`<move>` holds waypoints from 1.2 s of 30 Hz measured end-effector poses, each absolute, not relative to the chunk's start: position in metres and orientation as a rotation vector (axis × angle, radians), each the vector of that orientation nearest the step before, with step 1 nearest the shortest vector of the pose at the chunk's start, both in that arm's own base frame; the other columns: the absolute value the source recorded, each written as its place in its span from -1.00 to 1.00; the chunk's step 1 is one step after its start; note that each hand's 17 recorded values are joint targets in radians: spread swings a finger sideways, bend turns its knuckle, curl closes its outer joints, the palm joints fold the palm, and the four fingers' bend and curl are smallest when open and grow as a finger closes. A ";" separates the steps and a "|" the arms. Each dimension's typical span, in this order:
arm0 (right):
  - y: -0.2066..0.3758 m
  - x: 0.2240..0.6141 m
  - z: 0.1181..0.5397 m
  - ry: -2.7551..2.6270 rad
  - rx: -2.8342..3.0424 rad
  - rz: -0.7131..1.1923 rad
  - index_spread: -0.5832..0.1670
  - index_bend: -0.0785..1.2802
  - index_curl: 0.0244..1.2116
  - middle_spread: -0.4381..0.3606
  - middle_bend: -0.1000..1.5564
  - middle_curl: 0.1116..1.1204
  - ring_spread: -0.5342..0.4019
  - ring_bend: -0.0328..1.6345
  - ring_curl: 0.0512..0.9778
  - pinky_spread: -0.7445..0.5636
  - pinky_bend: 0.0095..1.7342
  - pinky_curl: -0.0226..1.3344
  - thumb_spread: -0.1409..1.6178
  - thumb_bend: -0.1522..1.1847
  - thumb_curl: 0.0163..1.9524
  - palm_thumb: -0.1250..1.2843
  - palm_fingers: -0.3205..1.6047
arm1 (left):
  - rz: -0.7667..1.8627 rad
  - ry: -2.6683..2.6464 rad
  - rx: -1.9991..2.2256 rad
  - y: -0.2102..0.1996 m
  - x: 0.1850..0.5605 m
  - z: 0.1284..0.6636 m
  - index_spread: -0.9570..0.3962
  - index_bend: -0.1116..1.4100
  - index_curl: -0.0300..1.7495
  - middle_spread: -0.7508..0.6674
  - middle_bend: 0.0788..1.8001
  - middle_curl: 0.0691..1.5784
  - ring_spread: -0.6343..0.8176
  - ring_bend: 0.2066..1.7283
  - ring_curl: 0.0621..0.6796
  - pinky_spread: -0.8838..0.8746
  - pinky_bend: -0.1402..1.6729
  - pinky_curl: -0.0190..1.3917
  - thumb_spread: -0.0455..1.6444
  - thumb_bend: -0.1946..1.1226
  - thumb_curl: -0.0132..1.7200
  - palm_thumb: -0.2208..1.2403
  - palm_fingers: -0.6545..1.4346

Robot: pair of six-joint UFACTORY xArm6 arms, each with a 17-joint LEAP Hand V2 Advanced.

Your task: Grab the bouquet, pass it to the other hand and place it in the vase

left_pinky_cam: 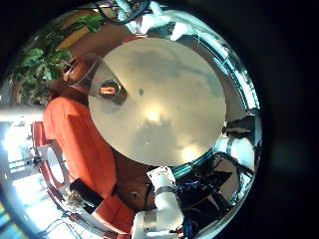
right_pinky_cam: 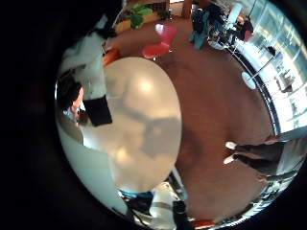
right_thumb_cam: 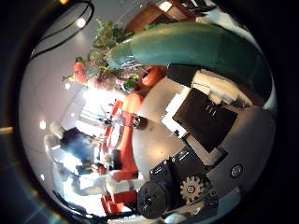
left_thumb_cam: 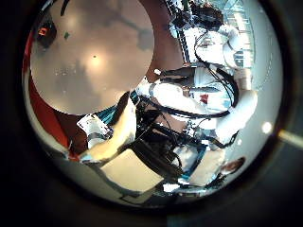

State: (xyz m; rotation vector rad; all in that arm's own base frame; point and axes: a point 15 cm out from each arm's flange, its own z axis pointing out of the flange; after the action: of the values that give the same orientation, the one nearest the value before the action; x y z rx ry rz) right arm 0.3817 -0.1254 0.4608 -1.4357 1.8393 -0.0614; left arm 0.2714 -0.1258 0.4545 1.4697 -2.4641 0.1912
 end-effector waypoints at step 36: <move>0.104 0.331 0.515 0.940 -1.500 0.841 -0.08 0.83 0.58 -0.27 0.76 0.56 -0.28 0.79 0.50 -0.15 0.43 0.41 0.12 -0.78 0.26 0.80 0.49 | 1.239 -1.607 0.988 -0.196 0.358 0.567 0.71 -0.65 -0.57 0.60 -0.83 -0.61 0.58 -0.59 -0.46 0.55 -0.63 -0.60 0.21 -0.75 -0.61 -0.40 -0.24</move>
State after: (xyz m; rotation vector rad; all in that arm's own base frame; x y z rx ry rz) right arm 0.3312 0.1038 0.5152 -1.5005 0.9396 0.8413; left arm 0.3580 -0.1963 0.5669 0.9877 -1.6073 1.2389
